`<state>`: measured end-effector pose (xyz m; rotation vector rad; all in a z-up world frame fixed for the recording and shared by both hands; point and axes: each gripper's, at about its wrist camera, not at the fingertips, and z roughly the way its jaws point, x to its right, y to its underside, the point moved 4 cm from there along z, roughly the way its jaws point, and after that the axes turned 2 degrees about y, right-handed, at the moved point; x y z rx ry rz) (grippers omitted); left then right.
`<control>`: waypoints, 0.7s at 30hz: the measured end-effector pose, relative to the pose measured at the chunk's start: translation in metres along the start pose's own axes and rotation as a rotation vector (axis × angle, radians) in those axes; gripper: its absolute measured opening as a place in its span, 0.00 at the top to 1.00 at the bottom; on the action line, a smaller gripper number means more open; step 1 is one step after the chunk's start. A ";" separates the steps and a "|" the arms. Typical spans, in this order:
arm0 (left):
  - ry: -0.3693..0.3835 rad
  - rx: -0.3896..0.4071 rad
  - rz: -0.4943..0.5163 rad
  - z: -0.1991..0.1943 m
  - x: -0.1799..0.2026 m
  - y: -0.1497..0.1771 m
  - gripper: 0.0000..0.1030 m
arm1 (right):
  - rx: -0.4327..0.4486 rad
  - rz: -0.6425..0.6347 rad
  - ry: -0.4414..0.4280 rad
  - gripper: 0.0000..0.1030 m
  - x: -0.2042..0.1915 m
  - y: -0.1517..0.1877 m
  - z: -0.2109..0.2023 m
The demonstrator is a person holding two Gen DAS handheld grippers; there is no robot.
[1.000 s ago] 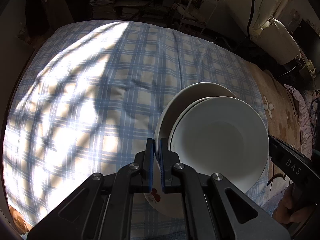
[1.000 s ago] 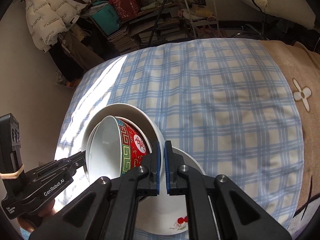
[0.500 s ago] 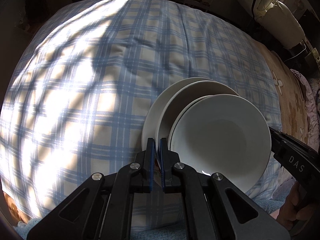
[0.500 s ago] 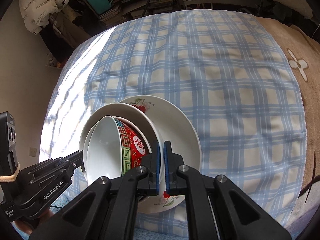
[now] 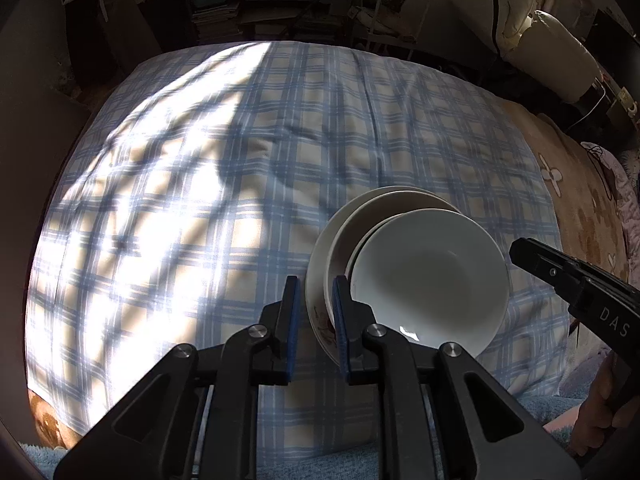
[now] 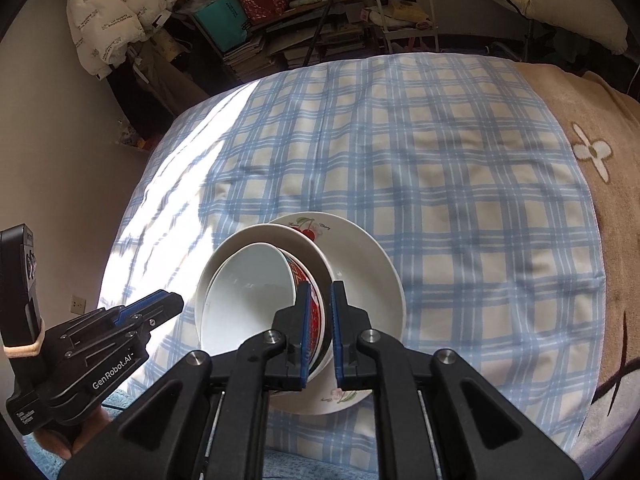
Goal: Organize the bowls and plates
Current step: 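Lift the whole stack with both tools and set it on the tablecloth middle, then open both tools to release the stack and pull back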
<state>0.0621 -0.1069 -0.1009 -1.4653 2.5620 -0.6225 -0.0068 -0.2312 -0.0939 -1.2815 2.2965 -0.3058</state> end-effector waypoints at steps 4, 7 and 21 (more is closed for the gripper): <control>-0.043 0.076 0.010 -0.031 -0.004 0.004 0.76 | 0.087 -0.035 -0.016 0.56 -0.007 0.004 -0.029; -0.041 0.124 0.047 -0.056 -0.004 0.011 0.65 | 0.173 -0.082 -0.016 0.46 -0.015 0.009 -0.054; -0.224 0.481 0.075 -0.149 -0.009 0.050 0.13 | 0.460 -0.201 -0.009 0.00 -0.041 0.039 -0.131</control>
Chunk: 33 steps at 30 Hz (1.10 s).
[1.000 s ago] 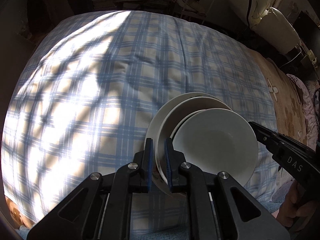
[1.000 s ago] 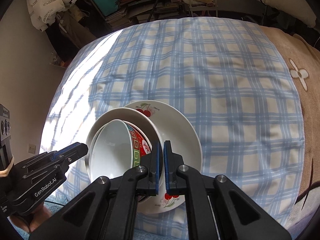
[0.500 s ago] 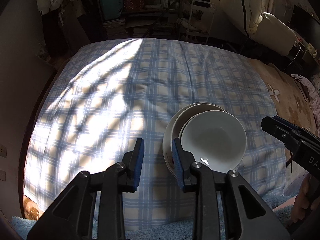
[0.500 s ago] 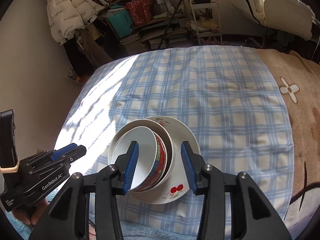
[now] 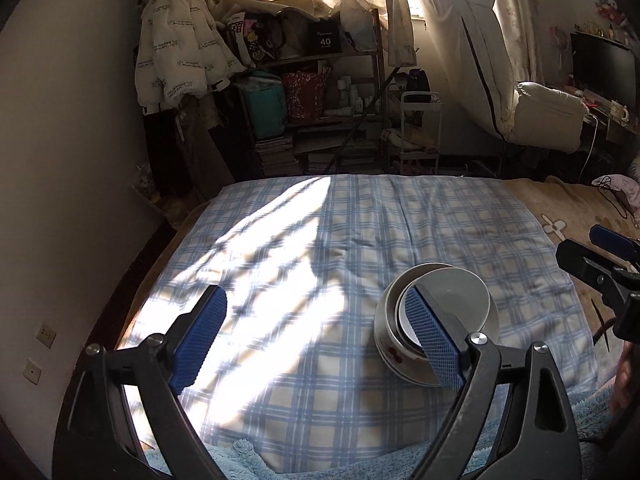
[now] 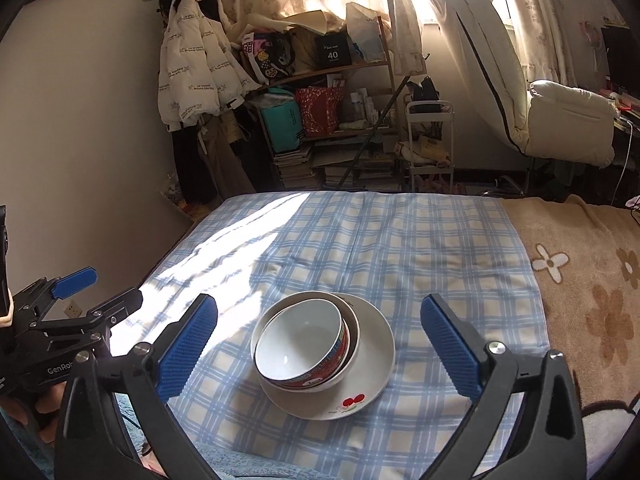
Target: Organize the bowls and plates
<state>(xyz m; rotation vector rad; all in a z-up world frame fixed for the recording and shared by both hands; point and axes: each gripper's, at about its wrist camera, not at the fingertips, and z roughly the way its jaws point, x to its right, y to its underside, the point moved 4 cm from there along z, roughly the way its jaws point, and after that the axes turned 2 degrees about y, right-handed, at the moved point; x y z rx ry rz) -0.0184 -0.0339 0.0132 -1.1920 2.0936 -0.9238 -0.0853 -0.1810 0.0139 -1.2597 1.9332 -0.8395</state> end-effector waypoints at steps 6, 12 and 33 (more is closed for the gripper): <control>-0.052 0.048 -0.006 -0.012 -0.011 0.013 0.12 | 0.049 -0.024 0.013 0.00 -0.006 0.002 -0.012; -0.074 0.067 0.001 -0.013 -0.011 0.020 0.11 | 0.061 -0.003 0.009 0.00 -0.002 0.004 -0.012; -0.092 0.046 -0.026 0.008 -0.020 0.025 0.11 | 0.046 -0.028 0.041 0.00 -0.005 0.006 0.002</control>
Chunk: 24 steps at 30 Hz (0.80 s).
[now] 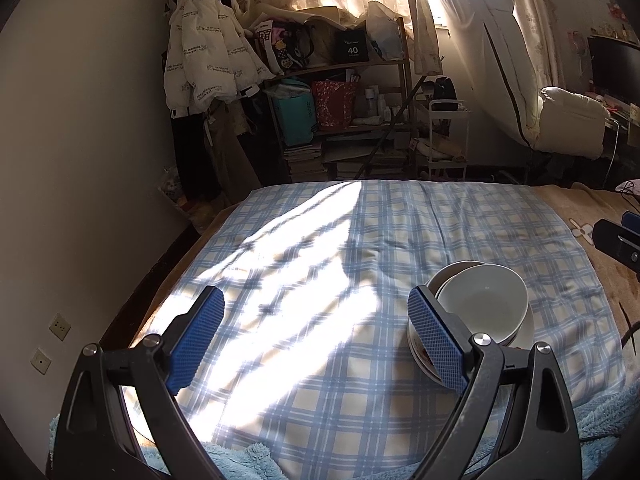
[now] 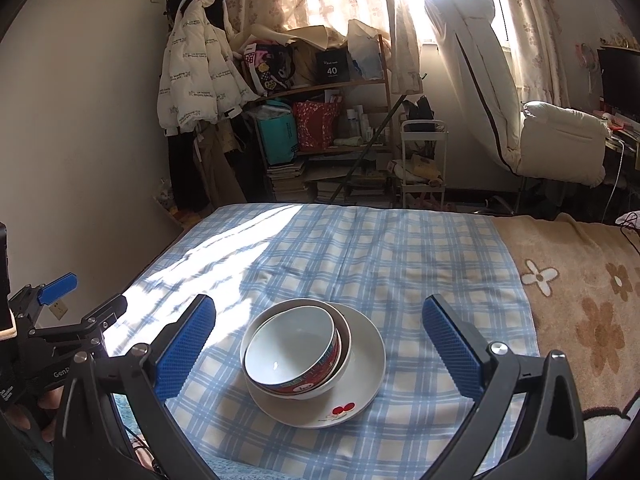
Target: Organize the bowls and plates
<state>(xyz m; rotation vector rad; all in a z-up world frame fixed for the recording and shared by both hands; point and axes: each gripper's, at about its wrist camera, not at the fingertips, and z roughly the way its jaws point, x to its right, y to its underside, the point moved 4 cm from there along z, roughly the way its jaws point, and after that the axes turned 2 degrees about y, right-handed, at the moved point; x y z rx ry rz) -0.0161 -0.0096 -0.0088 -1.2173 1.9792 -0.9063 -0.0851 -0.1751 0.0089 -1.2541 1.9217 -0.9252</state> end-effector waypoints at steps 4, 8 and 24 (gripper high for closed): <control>-0.001 0.003 0.002 0.000 0.001 0.000 0.11 | 0.000 0.001 0.002 0.00 0.001 0.000 0.000; -0.001 0.004 0.003 0.000 0.001 0.000 0.11 | 0.001 0.000 0.007 0.00 0.002 0.001 0.001; -0.004 0.020 0.007 -0.006 -0.001 -0.002 0.11 | 0.003 -0.001 0.018 0.00 0.007 0.001 0.001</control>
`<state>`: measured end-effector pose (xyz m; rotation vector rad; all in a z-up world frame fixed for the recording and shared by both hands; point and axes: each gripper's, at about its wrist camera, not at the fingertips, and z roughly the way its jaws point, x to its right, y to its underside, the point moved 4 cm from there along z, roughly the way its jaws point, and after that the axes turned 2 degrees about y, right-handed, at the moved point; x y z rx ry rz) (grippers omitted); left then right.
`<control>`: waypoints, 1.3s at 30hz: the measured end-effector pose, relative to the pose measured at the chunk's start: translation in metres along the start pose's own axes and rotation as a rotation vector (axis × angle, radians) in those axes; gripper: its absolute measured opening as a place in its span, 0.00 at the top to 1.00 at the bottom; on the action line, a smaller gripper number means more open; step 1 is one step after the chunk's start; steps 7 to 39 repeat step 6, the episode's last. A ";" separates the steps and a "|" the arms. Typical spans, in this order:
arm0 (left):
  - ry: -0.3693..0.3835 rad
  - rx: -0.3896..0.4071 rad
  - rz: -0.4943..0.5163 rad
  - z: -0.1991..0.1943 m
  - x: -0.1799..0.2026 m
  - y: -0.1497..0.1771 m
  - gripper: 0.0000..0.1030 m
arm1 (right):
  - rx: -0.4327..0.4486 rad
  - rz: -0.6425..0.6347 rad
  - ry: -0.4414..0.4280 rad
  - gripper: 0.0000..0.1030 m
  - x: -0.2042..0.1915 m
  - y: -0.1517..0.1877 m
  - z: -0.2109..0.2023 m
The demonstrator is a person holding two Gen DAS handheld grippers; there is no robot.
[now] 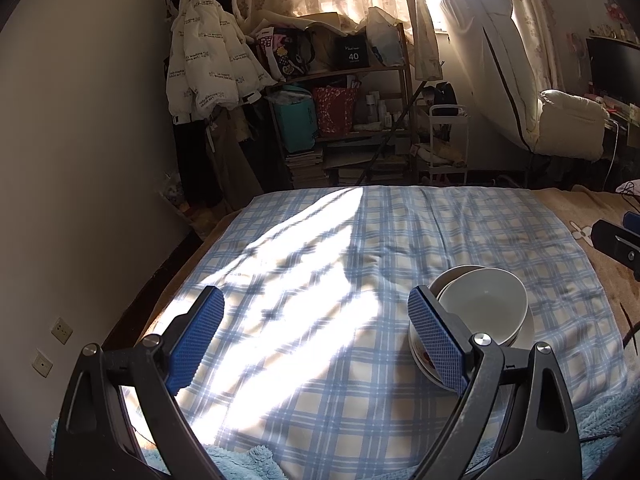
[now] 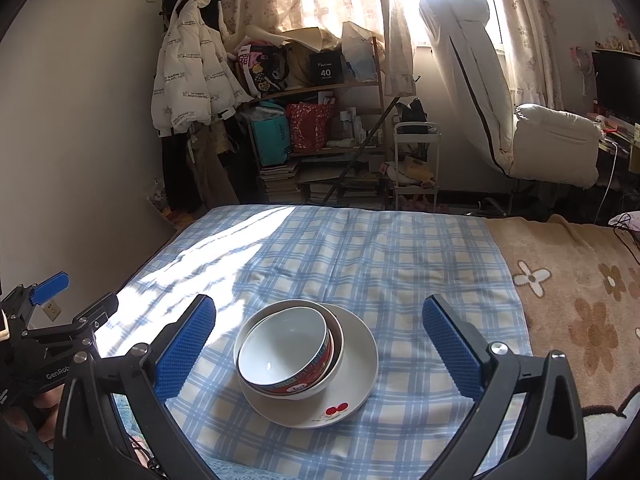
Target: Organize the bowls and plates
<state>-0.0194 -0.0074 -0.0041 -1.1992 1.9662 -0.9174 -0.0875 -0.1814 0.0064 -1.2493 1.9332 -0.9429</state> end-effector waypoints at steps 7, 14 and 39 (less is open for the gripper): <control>0.019 -0.008 0.003 0.001 0.000 -0.001 0.11 | -0.001 0.000 0.000 0.00 0.000 0.000 0.000; 0.019 -0.008 0.003 0.001 0.000 -0.001 0.11 | -0.001 0.000 0.000 0.00 0.000 0.000 0.000; 0.019 -0.008 0.003 0.001 0.000 -0.001 0.11 | -0.001 0.000 0.000 0.00 0.000 0.000 0.000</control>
